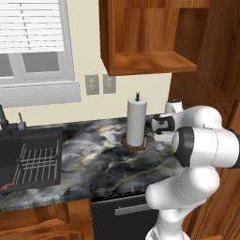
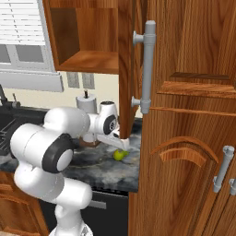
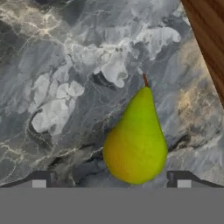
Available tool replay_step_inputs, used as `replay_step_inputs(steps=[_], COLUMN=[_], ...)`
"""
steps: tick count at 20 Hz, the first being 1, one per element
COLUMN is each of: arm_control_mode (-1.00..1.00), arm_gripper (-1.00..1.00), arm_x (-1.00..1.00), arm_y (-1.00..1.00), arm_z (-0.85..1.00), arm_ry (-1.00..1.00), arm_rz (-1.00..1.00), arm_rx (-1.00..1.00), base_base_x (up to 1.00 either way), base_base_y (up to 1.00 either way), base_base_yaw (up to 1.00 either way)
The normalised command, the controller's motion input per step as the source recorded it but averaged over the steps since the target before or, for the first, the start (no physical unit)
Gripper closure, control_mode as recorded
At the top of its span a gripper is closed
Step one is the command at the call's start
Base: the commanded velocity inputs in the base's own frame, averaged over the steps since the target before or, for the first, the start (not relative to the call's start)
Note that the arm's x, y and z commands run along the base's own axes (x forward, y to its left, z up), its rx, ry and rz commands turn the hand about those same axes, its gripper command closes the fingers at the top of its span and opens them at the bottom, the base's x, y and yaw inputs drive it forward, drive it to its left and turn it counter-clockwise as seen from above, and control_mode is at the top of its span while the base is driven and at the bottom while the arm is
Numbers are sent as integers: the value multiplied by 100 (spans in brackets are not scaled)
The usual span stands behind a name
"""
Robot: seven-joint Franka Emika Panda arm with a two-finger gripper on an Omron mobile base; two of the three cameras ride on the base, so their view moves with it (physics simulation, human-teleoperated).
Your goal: Pick the pear from the counter and place it in the cabinet. Then close the cabinet.
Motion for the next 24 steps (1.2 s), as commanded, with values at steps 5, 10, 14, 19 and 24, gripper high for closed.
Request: replay_step_inputs(steps=[5,10,14,19,24], arm_control_mode=[-100,-100,-100,-100,-100], arm_gripper=[-100,-100,-100,100,100], arm_x=[-9,0,6,8,-21], arm_y=[-28,-25,-9,7,43], arm_z=[-27,-29,-39,-53,-21], arm_ry=[6,3,1,1,-5], arm_rz=[-1,-1,0,0,0], arm_rx=[0,0,0,0,0], base_base_x=[0,0,0,0,0], base_base_y=[0,0,0,0,0], base_base_yaw=[0,0,0,0,0])
